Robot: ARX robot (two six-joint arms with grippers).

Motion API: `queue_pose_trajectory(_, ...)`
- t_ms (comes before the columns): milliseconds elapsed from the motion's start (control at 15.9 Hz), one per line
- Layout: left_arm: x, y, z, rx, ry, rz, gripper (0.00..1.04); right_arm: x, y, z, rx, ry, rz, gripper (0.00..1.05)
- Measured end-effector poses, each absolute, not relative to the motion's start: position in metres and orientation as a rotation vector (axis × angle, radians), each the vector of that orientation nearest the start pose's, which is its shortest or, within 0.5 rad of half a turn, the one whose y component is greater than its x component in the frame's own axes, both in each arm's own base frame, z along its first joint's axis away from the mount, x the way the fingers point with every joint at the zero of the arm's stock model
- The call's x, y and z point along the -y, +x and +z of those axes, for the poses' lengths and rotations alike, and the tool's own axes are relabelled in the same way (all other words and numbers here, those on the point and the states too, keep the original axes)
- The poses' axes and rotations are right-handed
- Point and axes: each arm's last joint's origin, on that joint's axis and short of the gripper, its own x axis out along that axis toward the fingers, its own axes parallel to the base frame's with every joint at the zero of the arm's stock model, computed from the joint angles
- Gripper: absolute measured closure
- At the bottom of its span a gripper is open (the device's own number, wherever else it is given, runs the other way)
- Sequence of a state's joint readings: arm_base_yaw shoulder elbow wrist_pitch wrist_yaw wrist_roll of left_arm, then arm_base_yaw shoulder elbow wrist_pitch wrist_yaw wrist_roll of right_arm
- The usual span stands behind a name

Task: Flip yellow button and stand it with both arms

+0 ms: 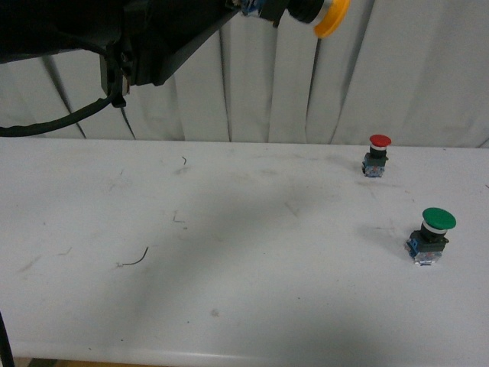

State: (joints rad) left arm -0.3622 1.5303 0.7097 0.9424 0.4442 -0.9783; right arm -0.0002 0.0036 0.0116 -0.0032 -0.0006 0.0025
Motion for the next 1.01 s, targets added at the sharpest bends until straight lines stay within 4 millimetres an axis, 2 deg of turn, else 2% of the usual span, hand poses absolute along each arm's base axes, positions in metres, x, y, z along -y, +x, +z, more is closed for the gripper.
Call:
queue_pose_trajectory(189, 0.132, 0.281, 0.239, -0.277, -0.970, -0.853, 0.70, 0.000, 0.097, 0.167, 0.005, 0.002, 0.000, 0.06)
queue_pose_trajectory(378, 0.140, 0.283, 0.232, -0.332, -0.963, -0.871, 0.70, 0.000, 0.097, 0.167, 0.005, 0.002, 0.000, 0.06)
queue_pose_trajectory(567, 0.143, 0.283, 0.236, -0.319, -0.888, -0.965, 0.70, 0.000, 0.097, 0.167, 0.005, 0.002, 0.000, 0.06)
queue_pose_trajectory(1008, 0.145, 0.294, 0.232, -0.352, -0.822, -0.956, 0.70, 0.000, 0.097, 0.167, 0.006, 0.002, 0.001, 0.06)
